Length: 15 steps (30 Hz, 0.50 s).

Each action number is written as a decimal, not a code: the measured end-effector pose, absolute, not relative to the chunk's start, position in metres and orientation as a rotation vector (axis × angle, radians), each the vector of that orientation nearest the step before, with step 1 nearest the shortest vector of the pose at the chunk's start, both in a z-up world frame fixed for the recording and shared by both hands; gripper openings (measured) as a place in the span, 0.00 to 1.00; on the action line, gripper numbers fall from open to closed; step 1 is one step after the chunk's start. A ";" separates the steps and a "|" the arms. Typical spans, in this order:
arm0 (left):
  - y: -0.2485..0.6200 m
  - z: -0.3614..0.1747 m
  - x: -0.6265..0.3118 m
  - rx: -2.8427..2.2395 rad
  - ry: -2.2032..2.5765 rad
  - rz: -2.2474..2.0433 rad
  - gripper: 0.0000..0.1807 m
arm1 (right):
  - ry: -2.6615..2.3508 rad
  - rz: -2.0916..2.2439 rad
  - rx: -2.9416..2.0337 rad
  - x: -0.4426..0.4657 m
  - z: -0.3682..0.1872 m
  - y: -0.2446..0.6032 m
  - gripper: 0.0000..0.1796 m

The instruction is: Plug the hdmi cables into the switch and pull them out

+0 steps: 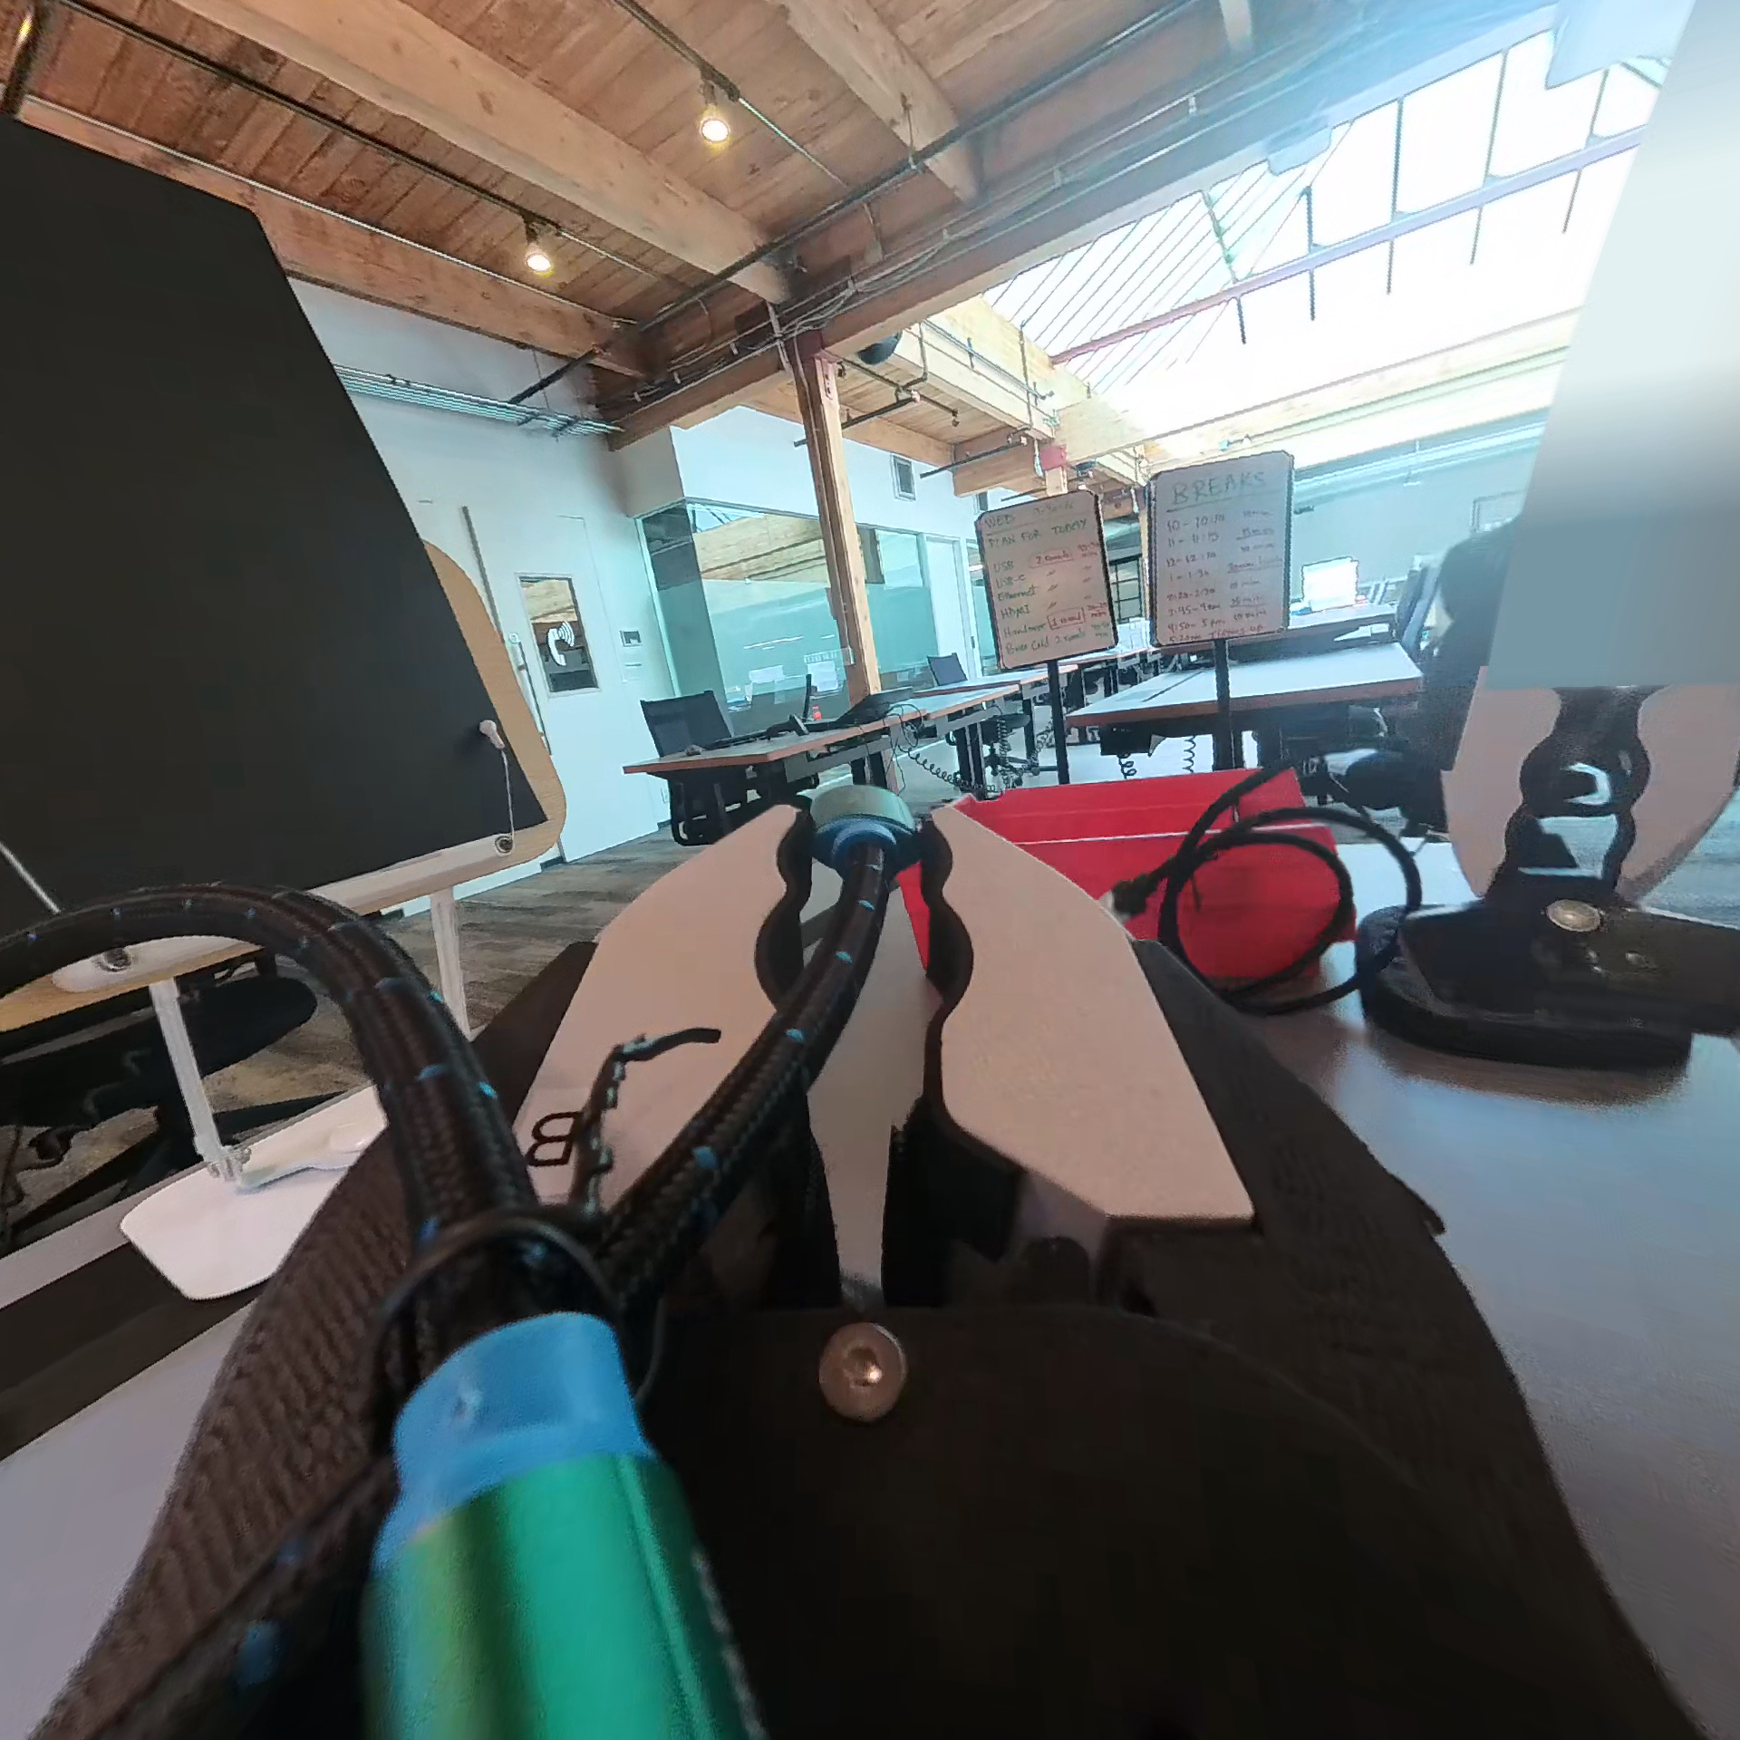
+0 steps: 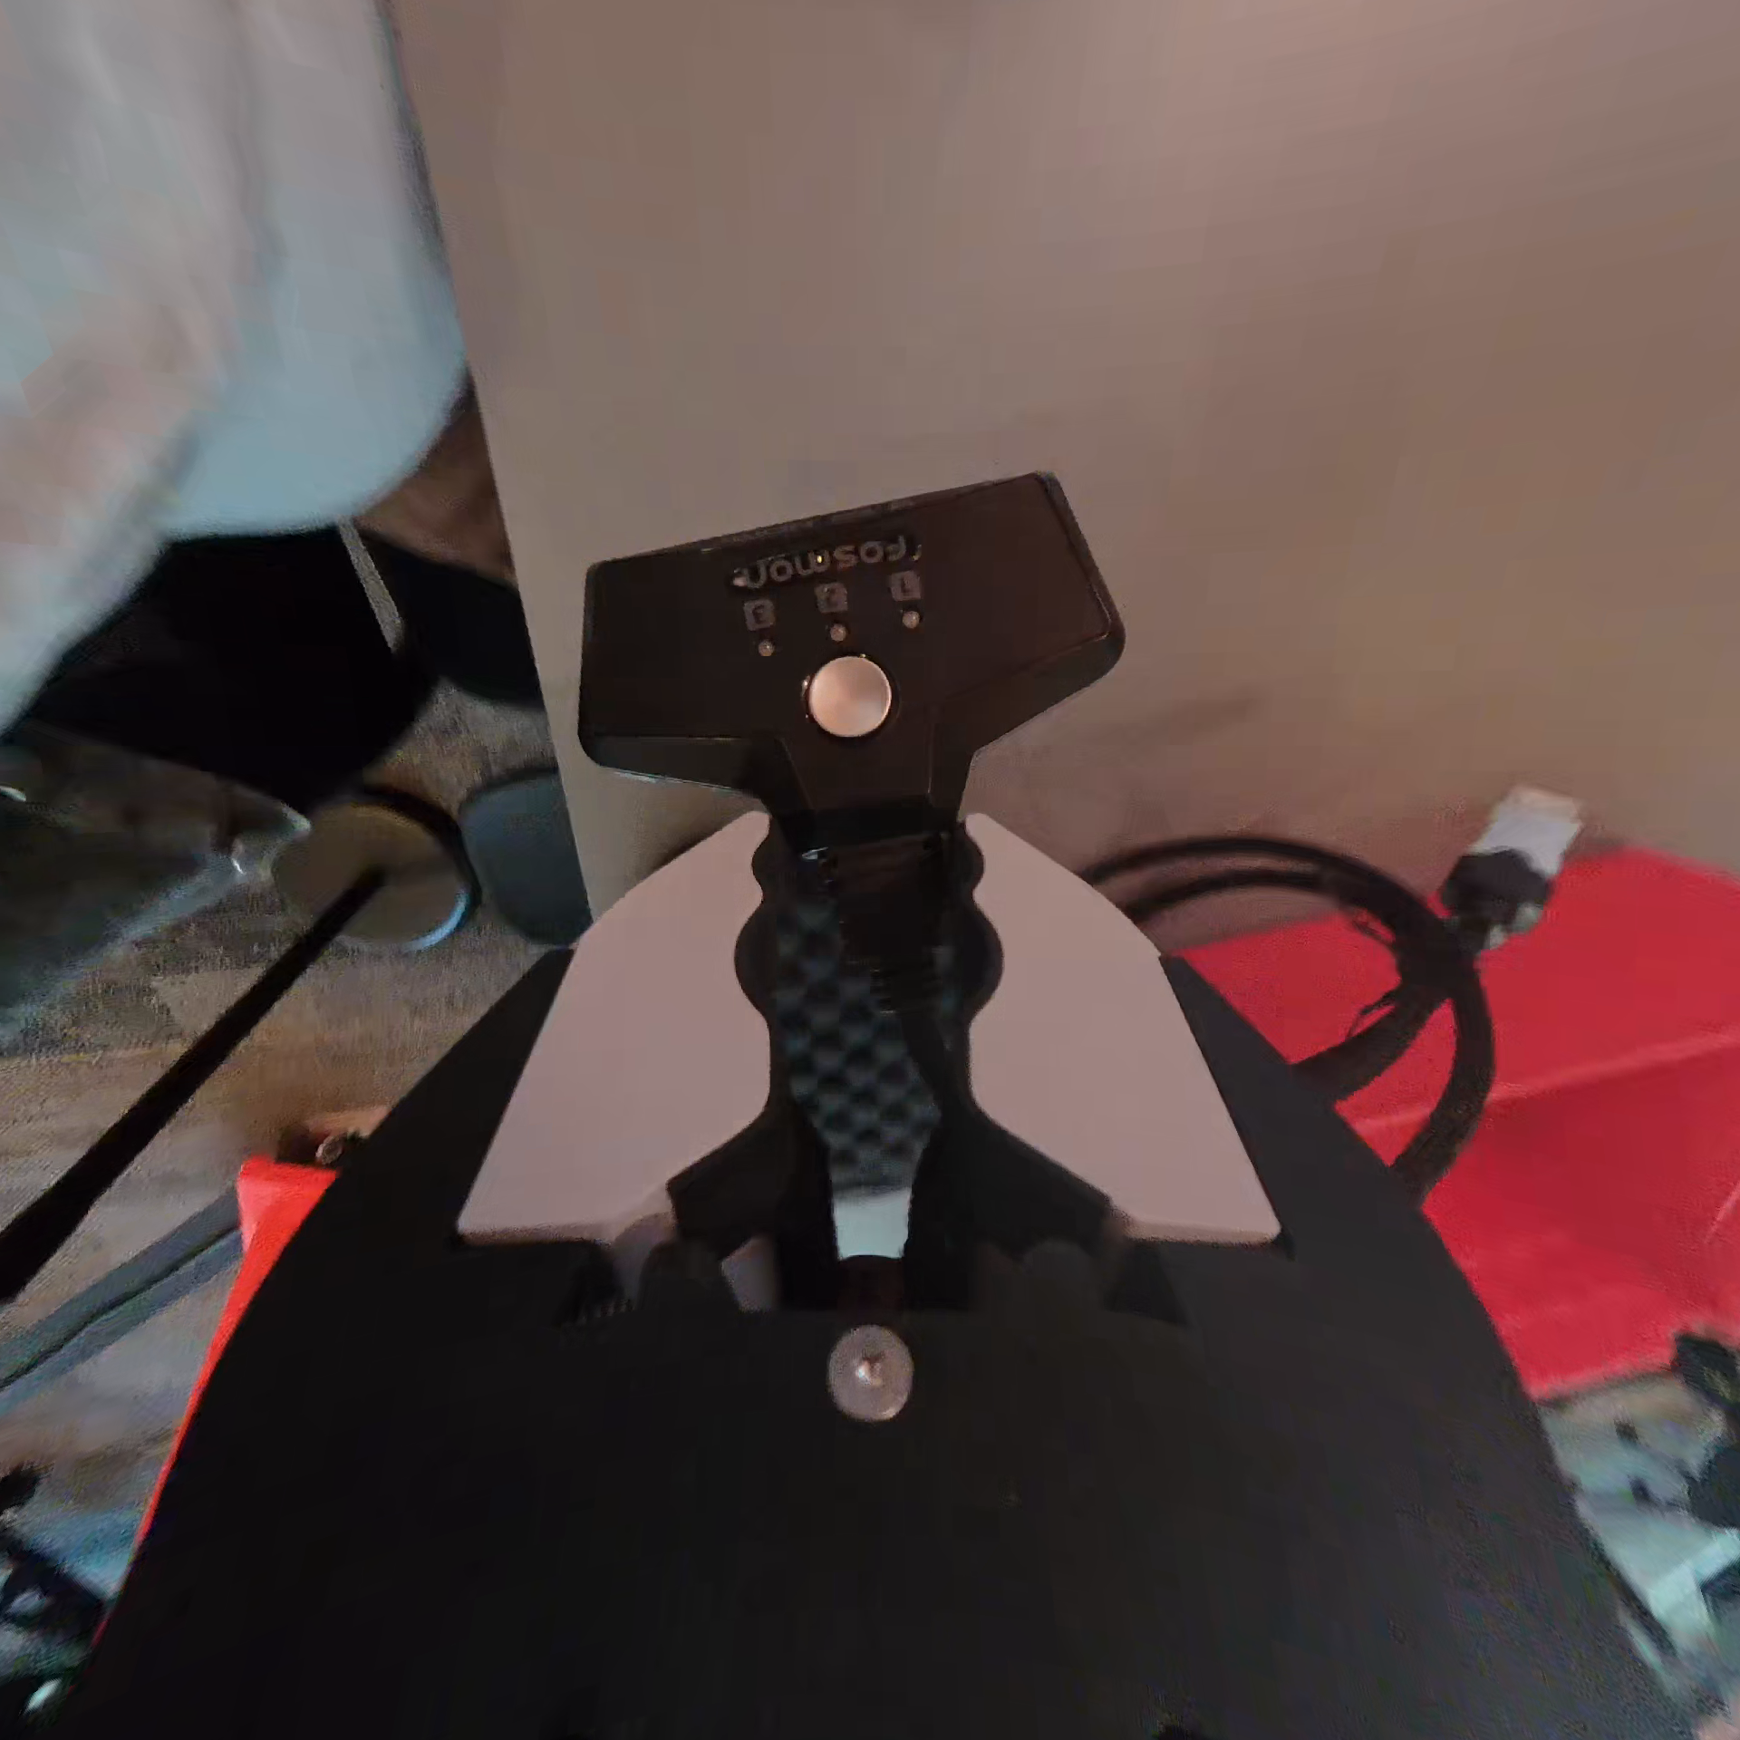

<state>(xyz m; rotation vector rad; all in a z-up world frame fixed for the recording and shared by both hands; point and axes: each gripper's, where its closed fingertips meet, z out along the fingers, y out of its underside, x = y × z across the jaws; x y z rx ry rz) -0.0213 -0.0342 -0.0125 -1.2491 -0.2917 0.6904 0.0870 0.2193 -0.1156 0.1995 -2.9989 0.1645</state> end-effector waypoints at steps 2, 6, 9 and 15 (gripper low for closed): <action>-0.032 -0.015 -0.022 -1.260 -0.288 0.689 0.12 | -2.965 0.016 0.148 0.083 -0.128 0.254 0.19; -0.028 -0.018 -0.021 -1.276 -0.283 0.687 0.12 | -2.972 -0.013 0.086 0.076 -0.163 0.285 0.19; -0.027 -0.021 -0.022 -1.285 -0.286 0.681 0.12 | -3.073 0.059 0.026 0.078 -0.185 0.289 0.19; -0.023 -0.024 -0.022 -1.308 -0.280 0.663 0.12 | -3.200 -0.068 0.000 0.085 -0.200 0.290 0.21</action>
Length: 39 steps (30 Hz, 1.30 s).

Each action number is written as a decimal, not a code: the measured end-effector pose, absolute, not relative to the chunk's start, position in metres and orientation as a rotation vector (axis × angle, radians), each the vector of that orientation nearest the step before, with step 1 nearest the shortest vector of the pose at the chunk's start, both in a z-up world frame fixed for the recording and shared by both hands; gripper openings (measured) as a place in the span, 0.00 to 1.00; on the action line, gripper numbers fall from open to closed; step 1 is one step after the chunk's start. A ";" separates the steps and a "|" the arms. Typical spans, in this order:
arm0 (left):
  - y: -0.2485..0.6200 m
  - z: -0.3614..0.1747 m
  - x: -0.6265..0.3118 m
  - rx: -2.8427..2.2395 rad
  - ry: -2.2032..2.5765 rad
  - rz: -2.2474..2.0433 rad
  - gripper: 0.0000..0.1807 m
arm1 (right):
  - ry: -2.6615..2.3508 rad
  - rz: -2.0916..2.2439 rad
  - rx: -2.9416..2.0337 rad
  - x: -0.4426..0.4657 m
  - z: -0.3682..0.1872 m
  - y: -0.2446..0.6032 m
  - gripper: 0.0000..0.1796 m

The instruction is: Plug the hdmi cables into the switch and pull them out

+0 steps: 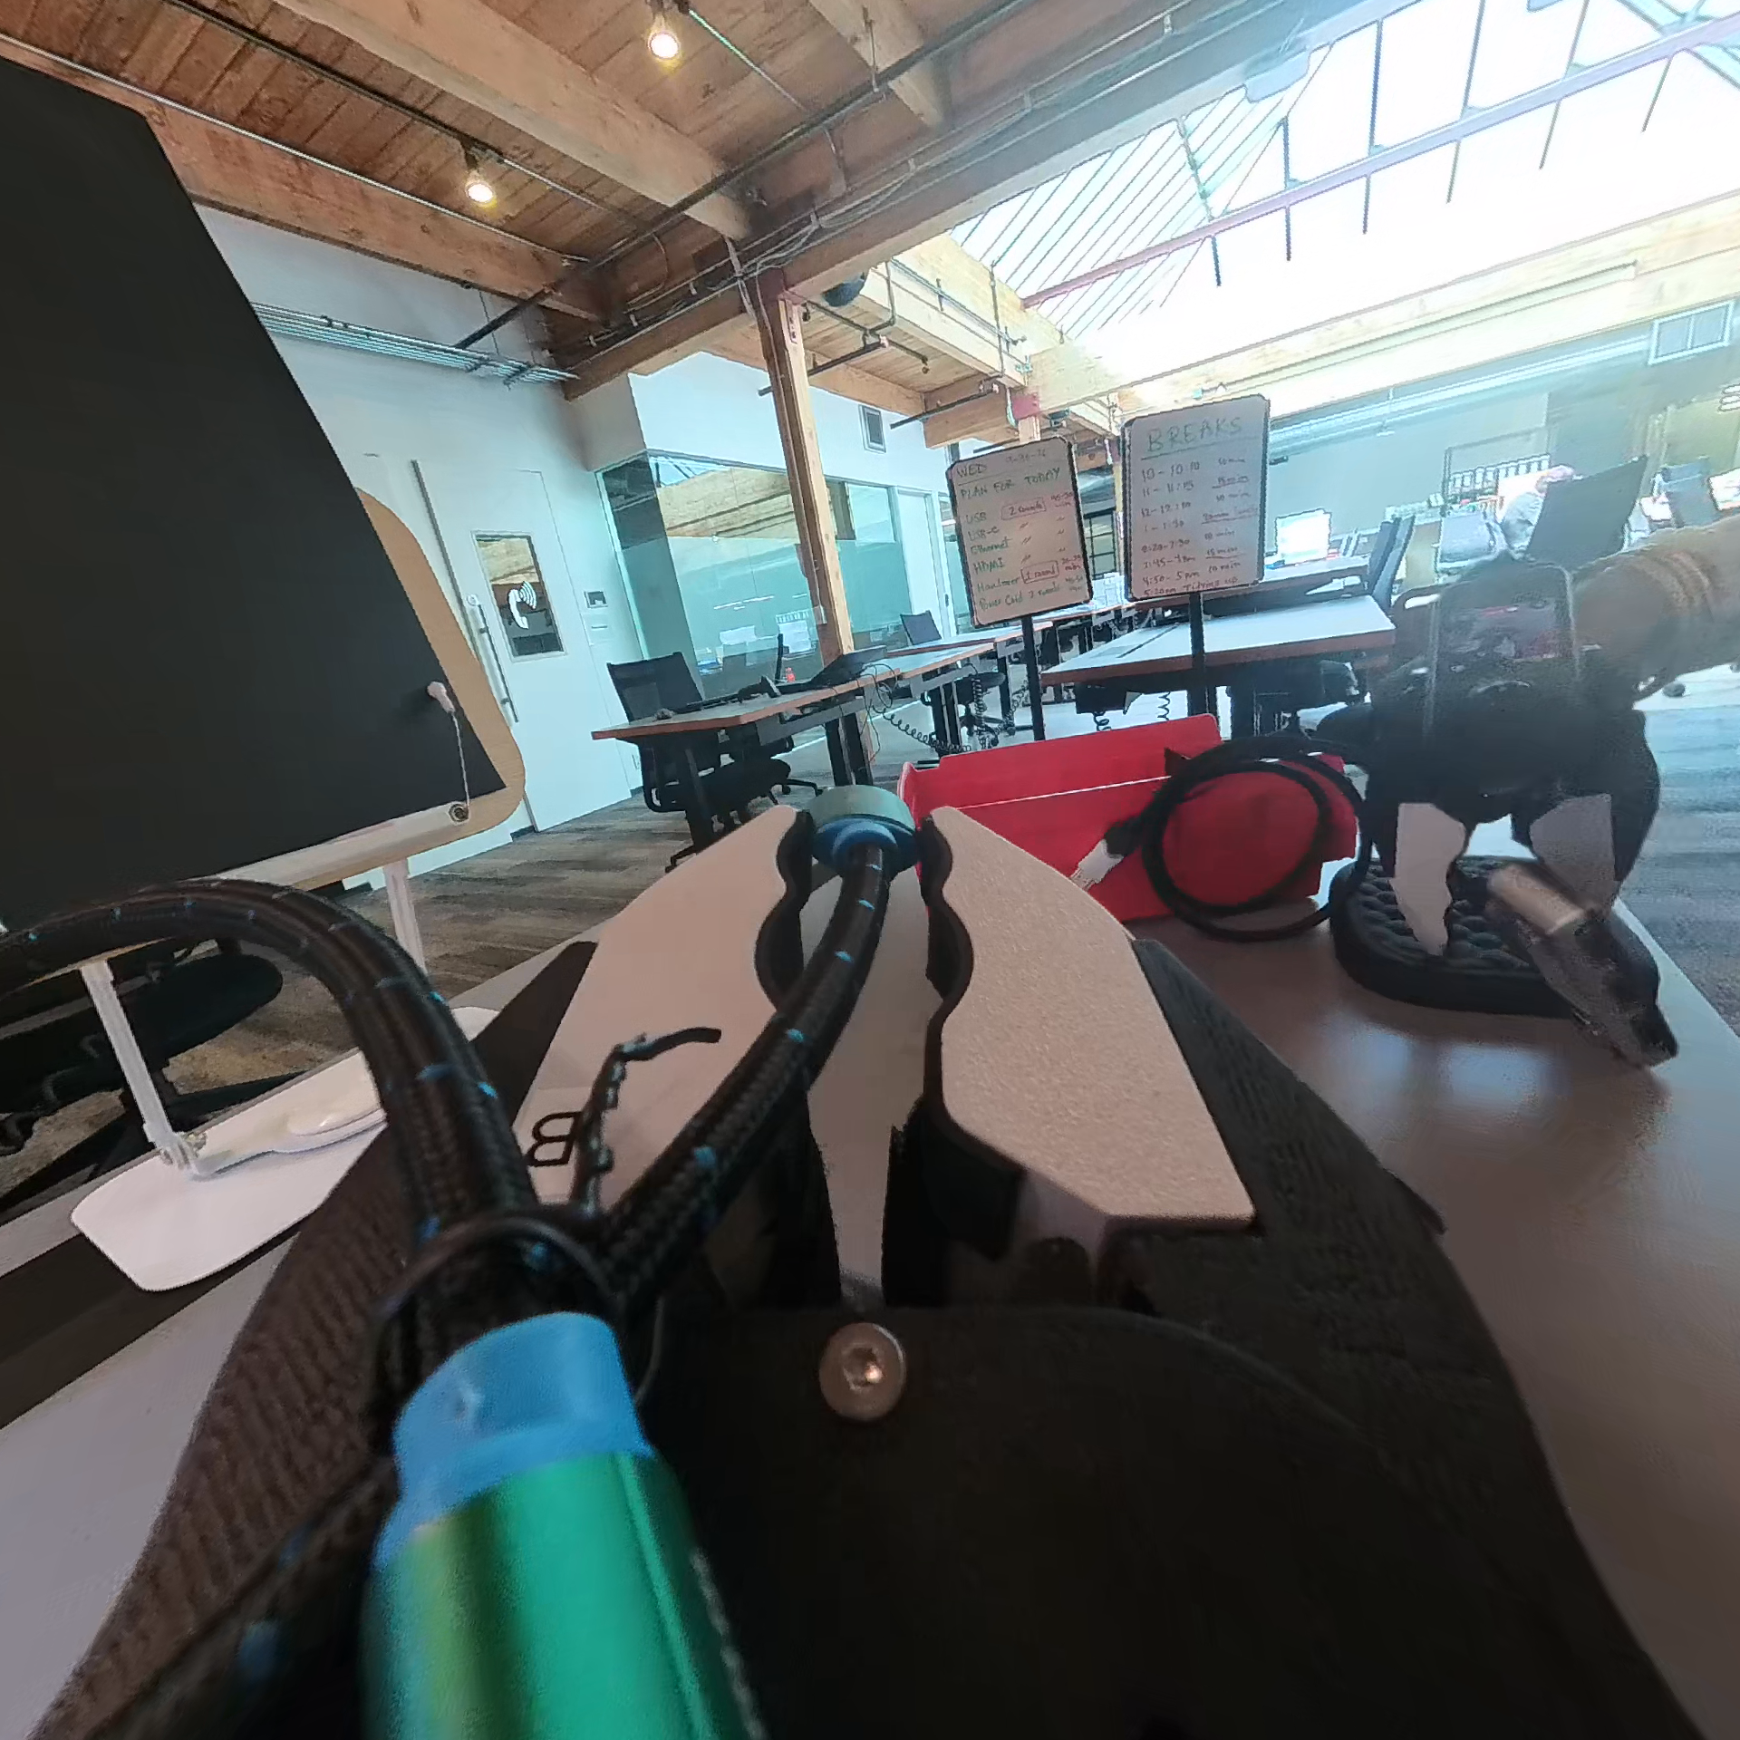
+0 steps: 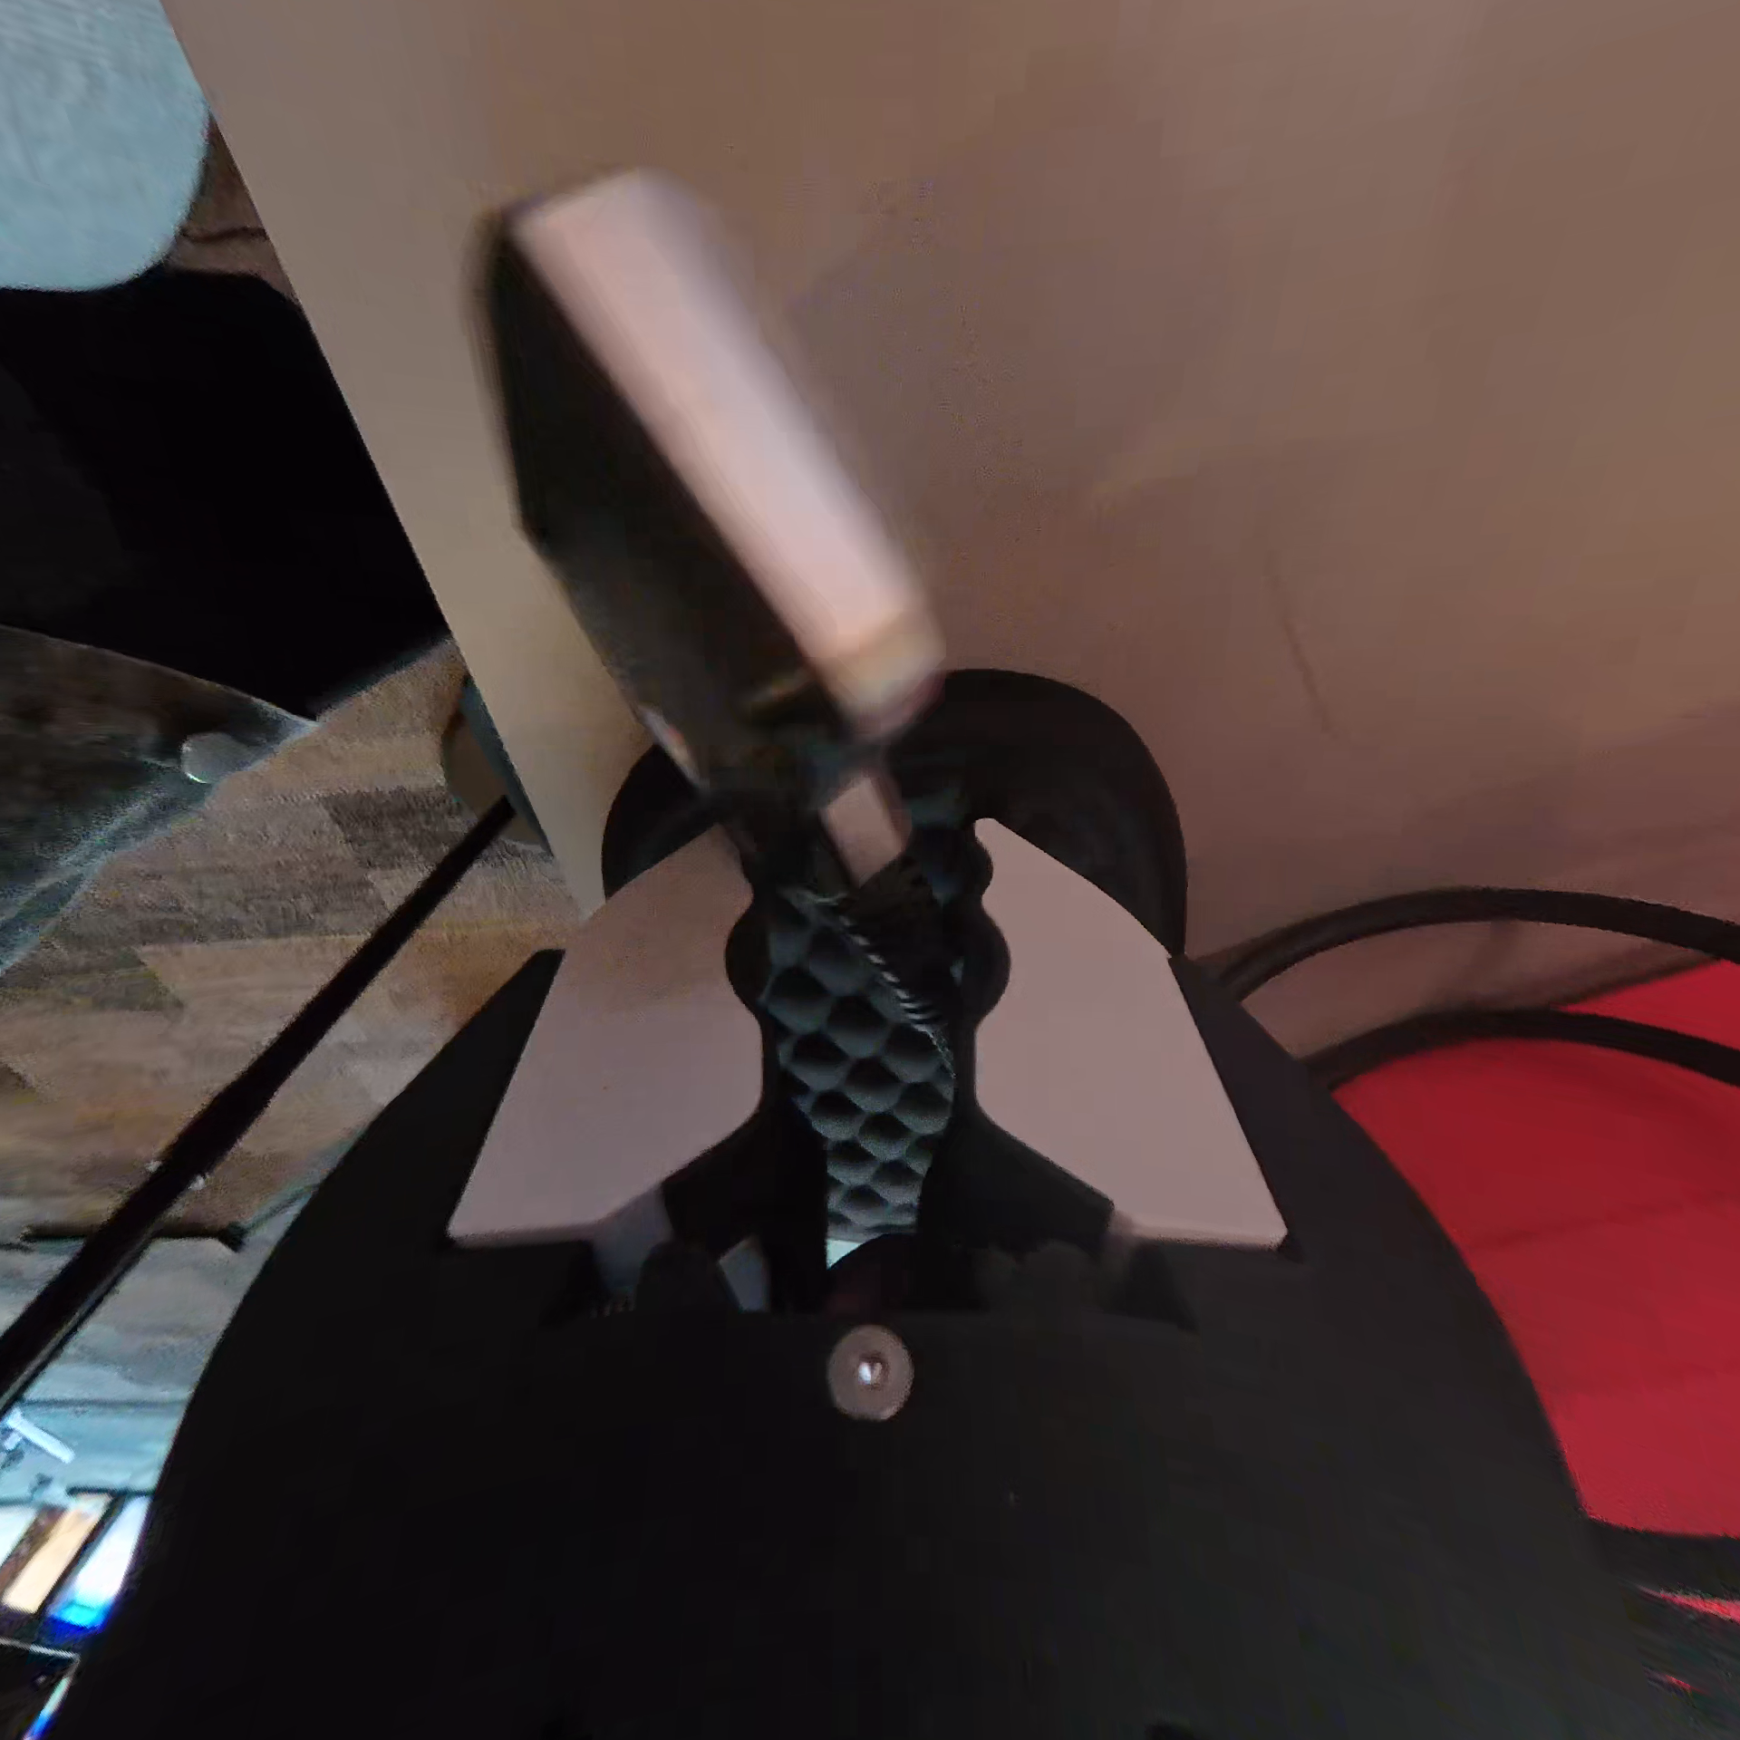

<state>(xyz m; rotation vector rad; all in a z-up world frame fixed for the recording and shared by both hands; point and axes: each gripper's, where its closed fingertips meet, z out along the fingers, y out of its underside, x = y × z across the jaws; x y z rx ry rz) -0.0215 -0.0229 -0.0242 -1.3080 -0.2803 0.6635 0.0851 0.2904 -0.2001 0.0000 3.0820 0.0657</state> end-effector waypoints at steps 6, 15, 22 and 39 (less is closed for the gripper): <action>-0.016 -0.027 -0.017 -1.337 -0.251 0.653 0.12 | 3.186 0.132 -0.161 0.084 -0.199 0.290 0.15; -0.002 -0.026 0.002 -1.349 -0.118 0.585 0.12 | 2.801 -0.898 0.207 0.068 -0.120 0.202 0.12; 0.007 -0.038 0.055 -1.487 0.172 0.344 0.11 | 2.471 -0.990 0.091 0.047 -0.122 0.126 0.12; 0.028 -0.098 0.063 -1.853 0.411 0.516 0.12 | 2.168 -0.554 -0.244 0.070 -0.171 0.084 0.09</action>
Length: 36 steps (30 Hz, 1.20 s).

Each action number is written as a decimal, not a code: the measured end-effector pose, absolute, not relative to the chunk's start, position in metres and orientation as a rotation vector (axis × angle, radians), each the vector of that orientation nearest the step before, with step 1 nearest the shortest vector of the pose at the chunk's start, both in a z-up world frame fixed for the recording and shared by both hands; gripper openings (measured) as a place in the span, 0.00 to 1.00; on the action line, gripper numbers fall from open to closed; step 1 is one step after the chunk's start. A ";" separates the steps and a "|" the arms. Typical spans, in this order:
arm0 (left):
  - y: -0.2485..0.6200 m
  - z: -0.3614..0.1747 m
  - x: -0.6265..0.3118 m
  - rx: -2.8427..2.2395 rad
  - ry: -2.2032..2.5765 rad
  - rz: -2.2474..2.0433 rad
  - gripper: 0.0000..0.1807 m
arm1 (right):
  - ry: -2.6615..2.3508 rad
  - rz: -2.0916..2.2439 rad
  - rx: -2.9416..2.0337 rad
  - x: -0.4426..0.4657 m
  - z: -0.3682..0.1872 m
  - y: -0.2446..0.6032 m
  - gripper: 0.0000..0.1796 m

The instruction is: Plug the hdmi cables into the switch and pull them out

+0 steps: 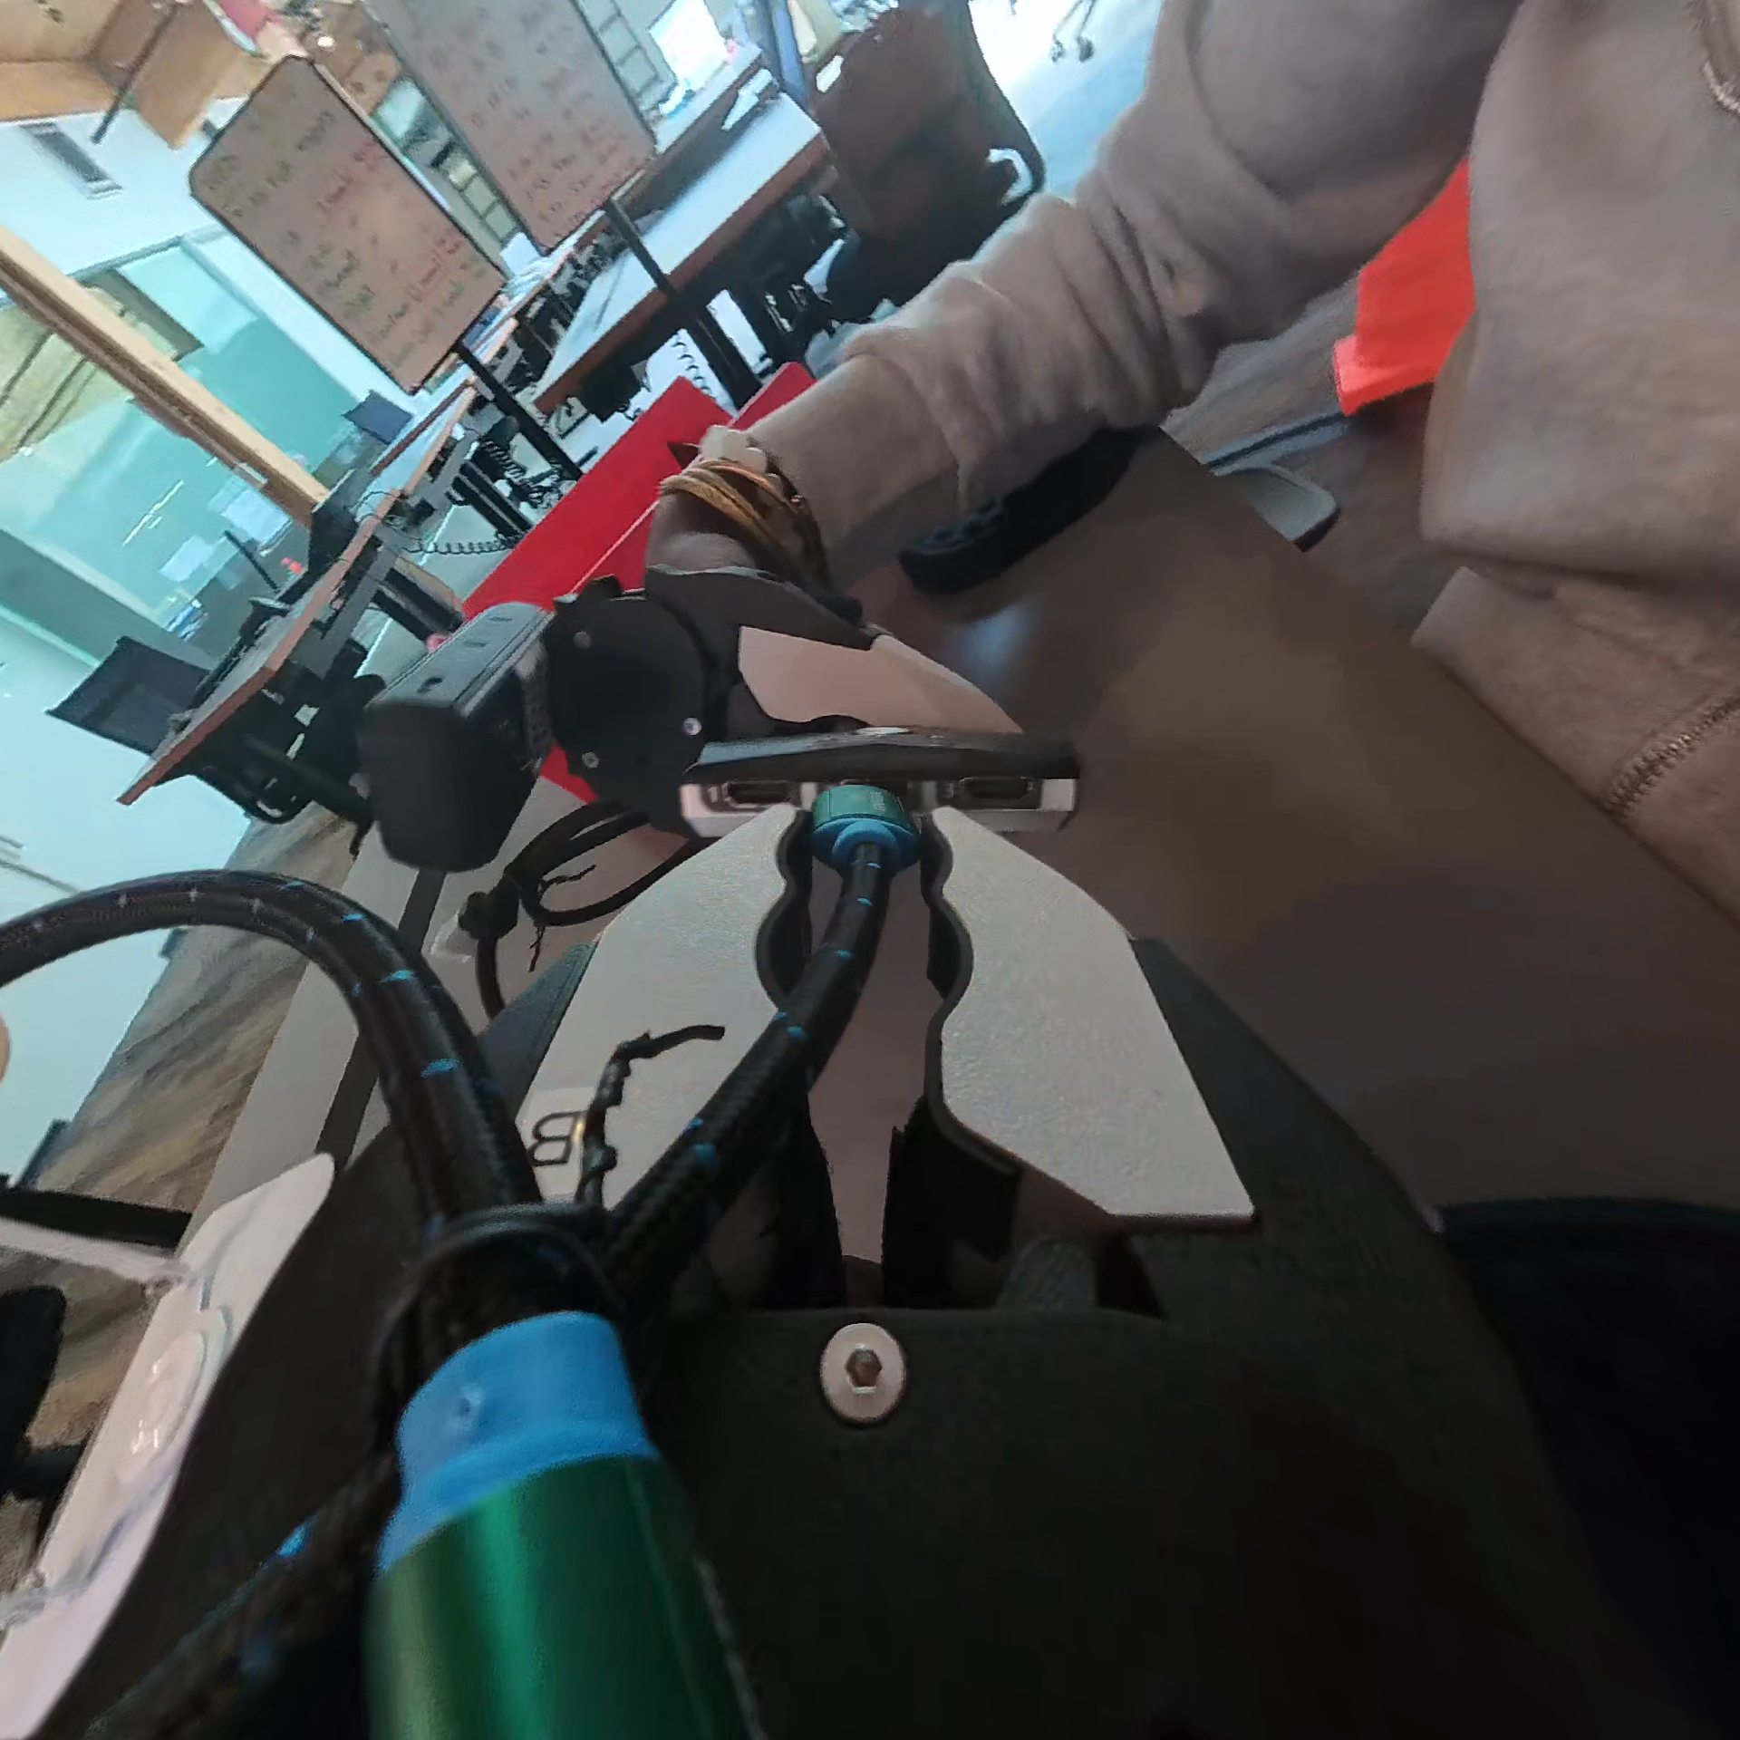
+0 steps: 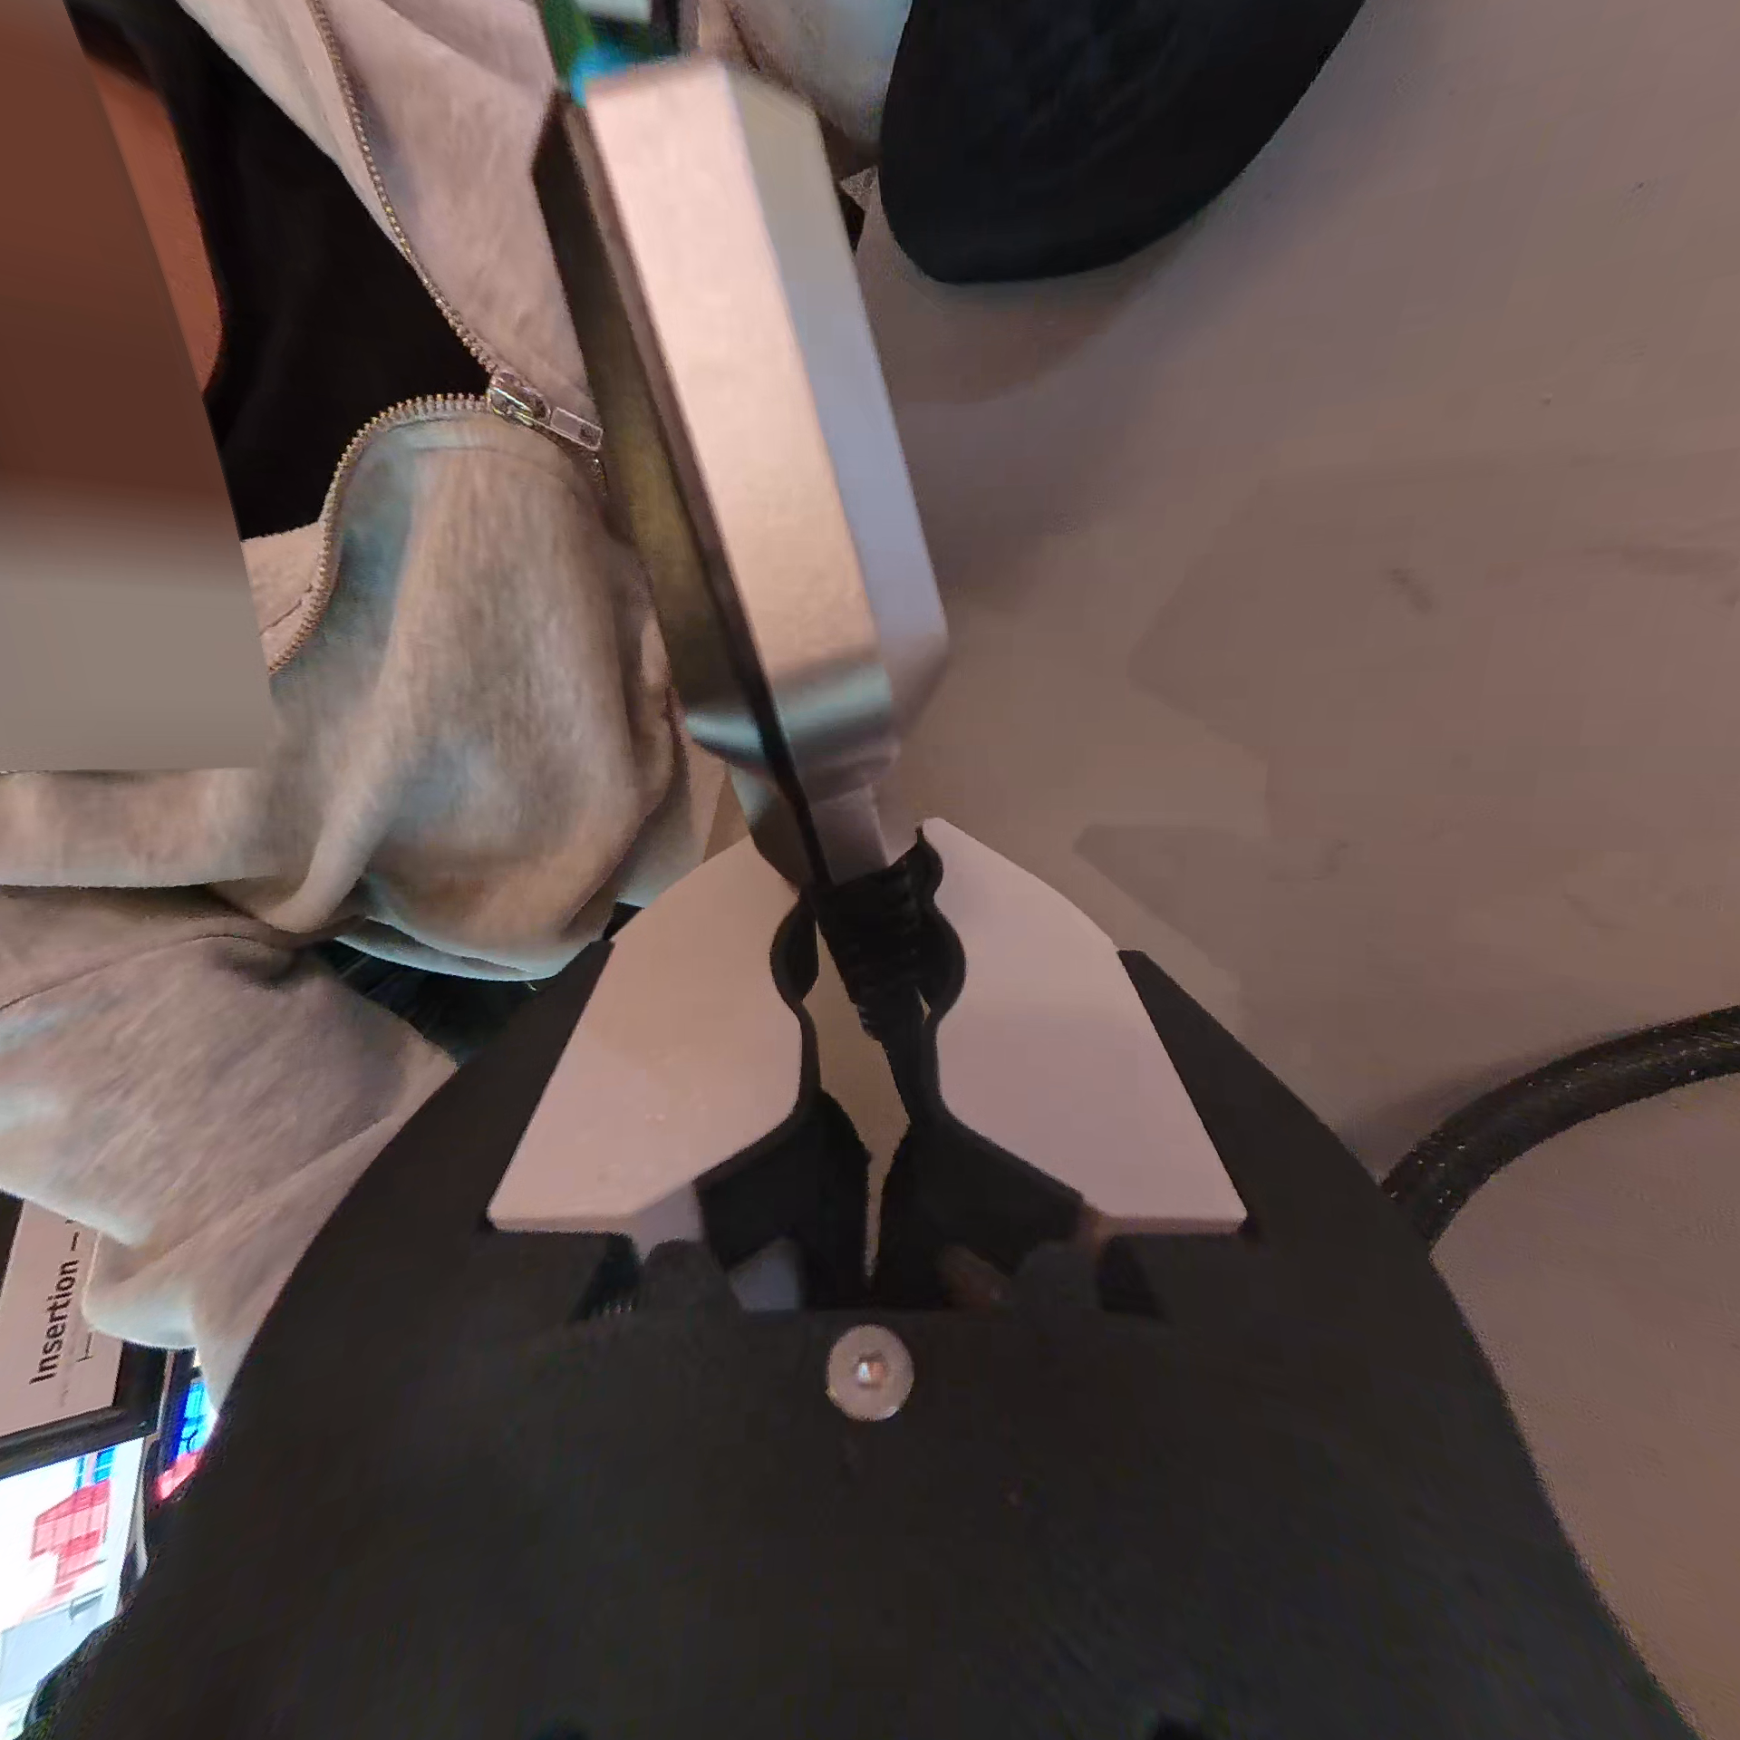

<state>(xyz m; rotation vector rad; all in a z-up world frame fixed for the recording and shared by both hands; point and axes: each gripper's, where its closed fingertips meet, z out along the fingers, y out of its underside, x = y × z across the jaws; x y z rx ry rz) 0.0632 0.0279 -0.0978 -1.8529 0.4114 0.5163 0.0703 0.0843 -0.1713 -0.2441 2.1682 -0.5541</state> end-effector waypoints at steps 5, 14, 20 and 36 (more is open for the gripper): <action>0.033 -0.104 0.067 -1.883 0.444 0.510 0.12 | 2.163 -0.537 -0.255 0.072 -0.172 0.088 0.09; 0.034 -0.109 0.065 -1.951 0.328 0.407 0.12 | 2.232 -0.521 -0.227 0.070 -0.181 0.089 0.09; 0.037 -0.109 0.067 -1.934 0.331 0.385 0.11 | 2.237 -0.557 -0.270 0.072 -0.181 0.088 0.09; 0.043 -0.094 0.066 -1.786 0.350 0.496 0.11 | 2.361 -0.769 -0.338 0.062 -0.177 0.071 0.10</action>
